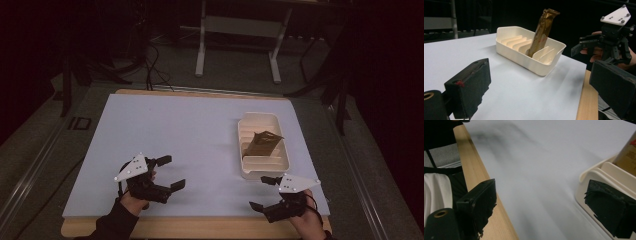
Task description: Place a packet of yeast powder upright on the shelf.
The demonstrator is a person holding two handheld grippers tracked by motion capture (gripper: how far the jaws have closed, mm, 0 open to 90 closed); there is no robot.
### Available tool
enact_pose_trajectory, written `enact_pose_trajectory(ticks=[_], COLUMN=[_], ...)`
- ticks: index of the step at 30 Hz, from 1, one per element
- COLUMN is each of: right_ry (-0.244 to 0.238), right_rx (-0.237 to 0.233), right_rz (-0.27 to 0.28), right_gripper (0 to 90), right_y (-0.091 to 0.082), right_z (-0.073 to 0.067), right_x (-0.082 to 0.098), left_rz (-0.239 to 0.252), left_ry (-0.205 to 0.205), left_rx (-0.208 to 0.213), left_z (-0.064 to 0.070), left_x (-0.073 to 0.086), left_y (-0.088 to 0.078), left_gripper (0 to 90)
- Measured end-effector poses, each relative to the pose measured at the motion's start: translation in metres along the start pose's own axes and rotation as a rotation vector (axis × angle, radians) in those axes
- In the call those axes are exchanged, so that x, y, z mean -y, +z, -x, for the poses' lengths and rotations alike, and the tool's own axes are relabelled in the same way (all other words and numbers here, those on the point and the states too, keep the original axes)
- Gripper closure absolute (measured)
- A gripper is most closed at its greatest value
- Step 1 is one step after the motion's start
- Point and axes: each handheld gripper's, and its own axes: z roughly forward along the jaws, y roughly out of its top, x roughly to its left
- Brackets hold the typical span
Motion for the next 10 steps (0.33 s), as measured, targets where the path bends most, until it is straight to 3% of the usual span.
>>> enact_pose_trajectory(ticks=[10], right_ry=[0.000], right_rx=[-0.004], right_rz=[-0.001], right_gripper=[10.1], right_y=[0.0009], right_z=[0.0025], right_x=[0.0032], left_rz=[-0.022], left_ry=[0.017], left_rx=[0.004], left_z=[0.0010], left_x=[0.0032], left_y=[0.0031], left_gripper=[4.5])
